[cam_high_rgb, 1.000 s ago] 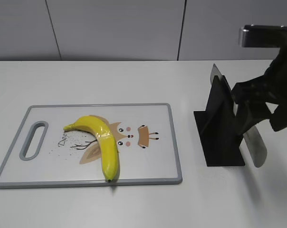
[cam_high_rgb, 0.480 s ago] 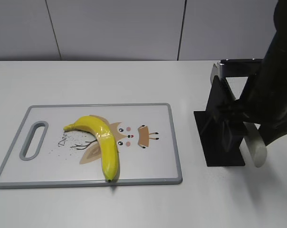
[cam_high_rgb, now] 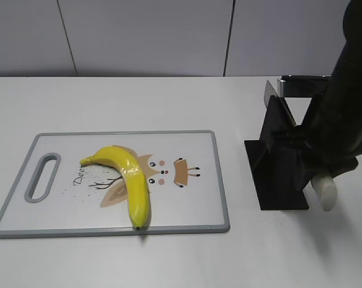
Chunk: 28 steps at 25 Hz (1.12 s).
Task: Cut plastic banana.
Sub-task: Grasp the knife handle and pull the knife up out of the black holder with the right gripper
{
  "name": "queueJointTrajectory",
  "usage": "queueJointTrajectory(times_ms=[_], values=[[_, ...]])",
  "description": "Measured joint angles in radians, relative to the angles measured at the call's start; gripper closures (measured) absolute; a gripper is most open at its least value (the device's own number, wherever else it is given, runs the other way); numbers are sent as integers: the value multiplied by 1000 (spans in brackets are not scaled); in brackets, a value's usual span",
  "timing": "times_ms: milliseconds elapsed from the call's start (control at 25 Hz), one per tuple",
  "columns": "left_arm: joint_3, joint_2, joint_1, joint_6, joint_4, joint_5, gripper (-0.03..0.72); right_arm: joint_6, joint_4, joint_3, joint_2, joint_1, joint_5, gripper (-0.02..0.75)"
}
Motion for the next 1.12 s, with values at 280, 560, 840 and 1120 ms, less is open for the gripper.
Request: queueJointTrajectory(times_ms=[280,560,840,1120], values=[[0,0,0,0,0,0,136,2,3,0,-17,0,-1,549],[0,0,0,0,0,0,136,4,3,0,-148,1,1,548],[0,0,0,0,0,0,140,3,0,0,-274,2,0,548],[0,0,0,0,0,0,146,5,0,-22,-331,2,-1,549]])
